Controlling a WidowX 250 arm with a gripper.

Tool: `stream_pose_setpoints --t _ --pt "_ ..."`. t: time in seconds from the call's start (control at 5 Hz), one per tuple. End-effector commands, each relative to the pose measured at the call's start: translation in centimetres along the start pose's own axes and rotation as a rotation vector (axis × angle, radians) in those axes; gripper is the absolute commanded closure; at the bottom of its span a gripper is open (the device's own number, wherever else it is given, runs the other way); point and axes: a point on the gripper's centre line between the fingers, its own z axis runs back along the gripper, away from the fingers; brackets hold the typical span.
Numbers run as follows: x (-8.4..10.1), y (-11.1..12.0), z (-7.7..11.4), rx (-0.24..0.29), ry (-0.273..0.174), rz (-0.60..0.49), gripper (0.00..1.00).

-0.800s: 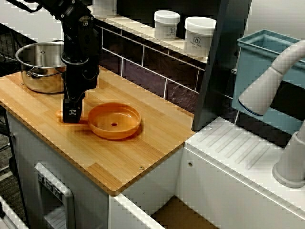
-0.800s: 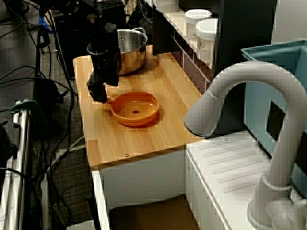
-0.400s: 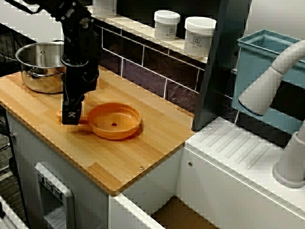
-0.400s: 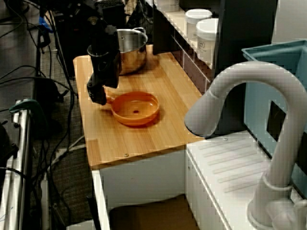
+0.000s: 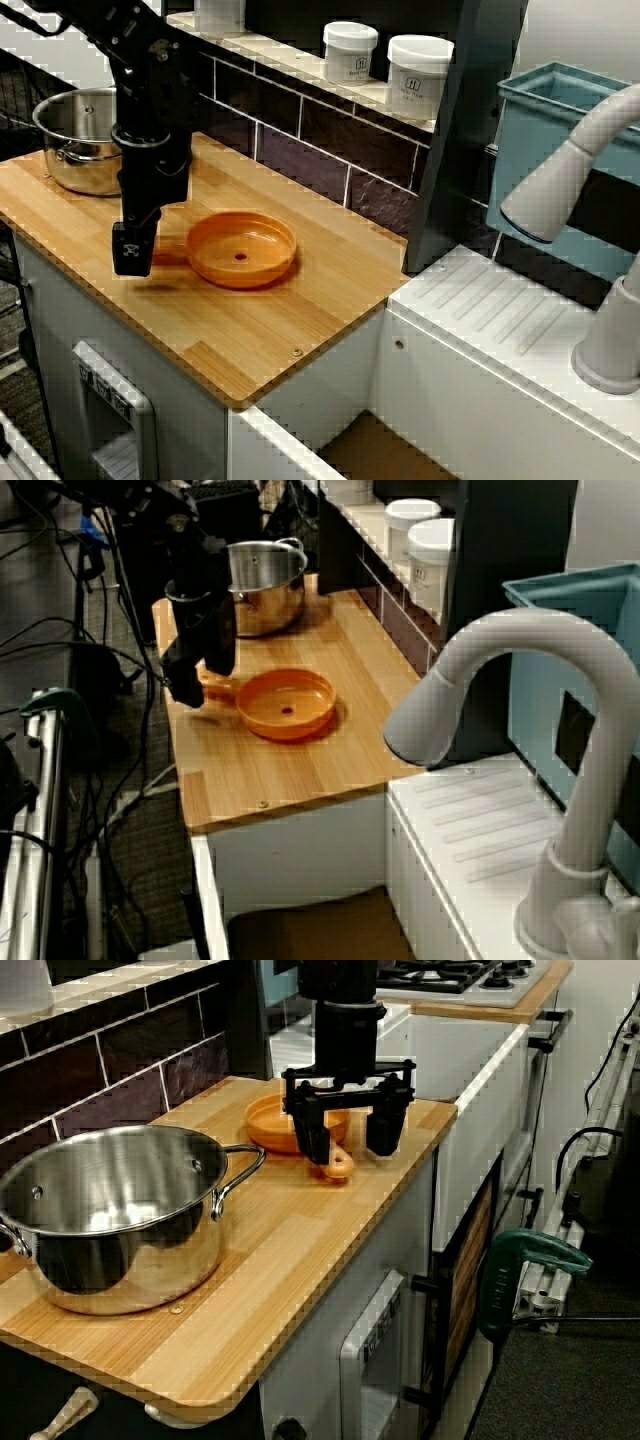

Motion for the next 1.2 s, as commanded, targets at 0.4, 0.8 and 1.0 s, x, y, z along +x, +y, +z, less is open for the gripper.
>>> stream_pose_setpoints --t 0.4,0.8,1.0 --pt "-0.17 1.0 0.33 0.005 -0.043 0.046 0.0" --pt "0.28 1.11 -0.13 -0.002 -0.038 0.077 0.0" --pt "0.53 1.06 -0.2 -0.002 -0.042 0.081 0.0"
